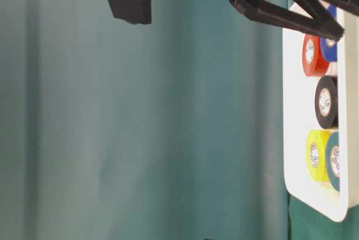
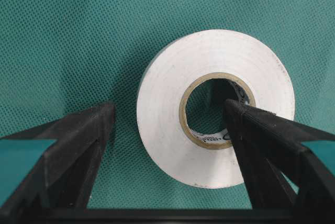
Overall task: Put the tape alternately from left to right into the white case.
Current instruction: 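Grasp the white roll with the left gripper and lift it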
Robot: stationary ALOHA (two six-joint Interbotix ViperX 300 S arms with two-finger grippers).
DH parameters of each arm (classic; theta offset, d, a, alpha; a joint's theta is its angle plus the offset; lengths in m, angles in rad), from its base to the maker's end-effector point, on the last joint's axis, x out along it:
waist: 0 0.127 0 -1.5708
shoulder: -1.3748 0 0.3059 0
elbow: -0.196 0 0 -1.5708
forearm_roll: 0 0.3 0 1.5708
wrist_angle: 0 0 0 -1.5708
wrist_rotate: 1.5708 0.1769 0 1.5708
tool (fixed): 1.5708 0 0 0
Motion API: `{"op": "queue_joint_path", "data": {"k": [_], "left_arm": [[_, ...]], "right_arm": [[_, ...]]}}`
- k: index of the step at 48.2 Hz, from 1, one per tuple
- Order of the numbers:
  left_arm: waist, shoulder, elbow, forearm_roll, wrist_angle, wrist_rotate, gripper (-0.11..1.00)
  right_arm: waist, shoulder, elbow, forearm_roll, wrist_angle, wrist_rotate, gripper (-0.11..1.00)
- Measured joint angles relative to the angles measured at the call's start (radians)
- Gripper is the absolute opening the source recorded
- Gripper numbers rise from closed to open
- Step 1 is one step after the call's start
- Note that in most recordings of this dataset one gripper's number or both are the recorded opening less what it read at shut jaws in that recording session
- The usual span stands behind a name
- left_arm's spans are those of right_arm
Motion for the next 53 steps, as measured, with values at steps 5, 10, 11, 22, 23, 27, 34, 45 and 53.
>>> {"op": "queue_joint_path", "data": {"k": [5, 10, 11, 22, 23, 27, 34, 45, 53], "left_arm": [[0.002, 0.000, 0.000, 0.000, 0.003, 0.000, 0.69], [0.000, 0.000, -0.002, 0.000, 0.011, 0.000, 0.41], [0.000, 0.000, -0.002, 0.002, 0.011, 0.000, 0.35], [0.000, -0.012, -0.002, 0.000, 0.015, 0.003, -0.03], [0.000, -0.012, -0.002, 0.000, 0.015, 0.002, -0.03], [0.000, -0.015, -0.002, 0.000, 0.015, 0.000, -0.03], [0.000, -0.015, -0.002, 0.000, 0.015, 0.002, -0.03], [0.000, -0.028, -0.014, 0.000, 0.017, 0.000, -0.03], [0.000, -0.078, -0.037, 0.000, 0.066, 0.002, -0.03]], "right_arm": [[0.000, 0.000, 0.000, 0.000, 0.000, 0.000, 0.78], [0.000, 0.000, 0.000, 0.000, 0.000, 0.000, 0.78], [0.000, 0.000, 0.000, 0.000, 0.000, 0.000, 0.78], [0.000, 0.002, 0.000, 0.000, 0.002, 0.000, 0.78], [0.000, 0.000, 0.000, 0.000, 0.000, 0.000, 0.78], [0.000, 0.000, 0.000, 0.000, 0.000, 0.000, 0.78], [0.000, 0.000, 0.000, 0.000, 0.000, 0.000, 0.78], [0.000, 0.000, 0.002, 0.000, 0.000, 0.000, 0.78], [0.000, 0.000, 0.002, 0.000, 0.000, 0.000, 0.78]]}}
